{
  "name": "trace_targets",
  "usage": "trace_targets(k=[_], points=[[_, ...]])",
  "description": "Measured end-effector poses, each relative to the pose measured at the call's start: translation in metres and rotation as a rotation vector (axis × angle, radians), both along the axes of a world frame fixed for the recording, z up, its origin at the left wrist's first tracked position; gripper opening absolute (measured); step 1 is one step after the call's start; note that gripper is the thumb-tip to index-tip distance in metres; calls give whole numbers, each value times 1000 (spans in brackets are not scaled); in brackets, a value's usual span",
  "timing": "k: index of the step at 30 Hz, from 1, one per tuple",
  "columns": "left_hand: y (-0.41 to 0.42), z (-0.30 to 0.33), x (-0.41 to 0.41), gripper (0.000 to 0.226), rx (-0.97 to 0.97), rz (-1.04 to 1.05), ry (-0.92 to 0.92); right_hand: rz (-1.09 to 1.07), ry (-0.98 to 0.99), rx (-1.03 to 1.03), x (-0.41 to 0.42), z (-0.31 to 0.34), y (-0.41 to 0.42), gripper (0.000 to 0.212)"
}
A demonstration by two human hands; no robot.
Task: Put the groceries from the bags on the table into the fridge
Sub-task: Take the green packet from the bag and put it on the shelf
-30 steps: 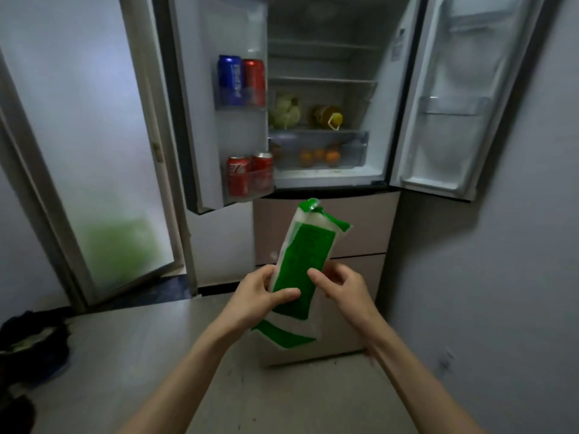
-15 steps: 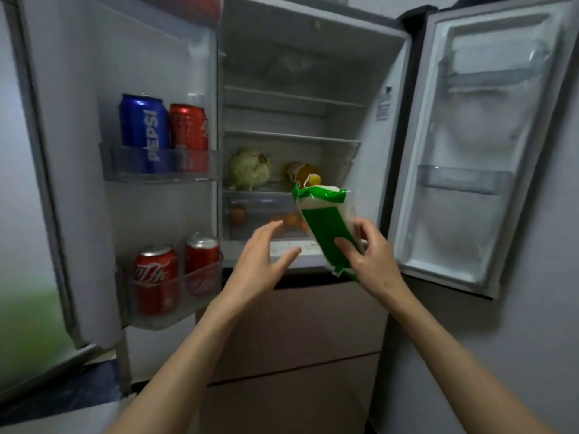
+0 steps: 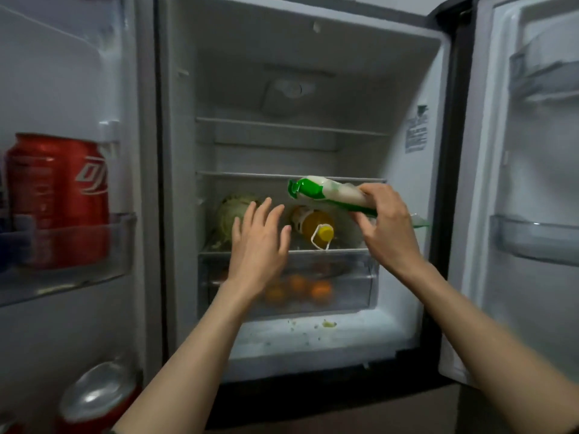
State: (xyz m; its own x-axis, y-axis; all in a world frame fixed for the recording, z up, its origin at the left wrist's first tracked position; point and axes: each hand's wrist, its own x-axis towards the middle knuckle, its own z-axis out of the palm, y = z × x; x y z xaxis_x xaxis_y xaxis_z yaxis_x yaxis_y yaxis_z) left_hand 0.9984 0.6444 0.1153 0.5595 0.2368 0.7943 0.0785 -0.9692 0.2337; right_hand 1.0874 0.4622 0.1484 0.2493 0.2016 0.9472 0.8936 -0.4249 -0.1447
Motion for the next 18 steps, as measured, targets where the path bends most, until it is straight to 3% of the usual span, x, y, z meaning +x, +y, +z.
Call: trace_targets(k=[10, 18], points=[[55, 72, 133, 50, 108, 201, -11, 130, -98, -75, 156, 104, 61, 38], [95, 87, 181, 51, 154, 278, 147, 165, 75, -178, 238, 103, 109, 43]])
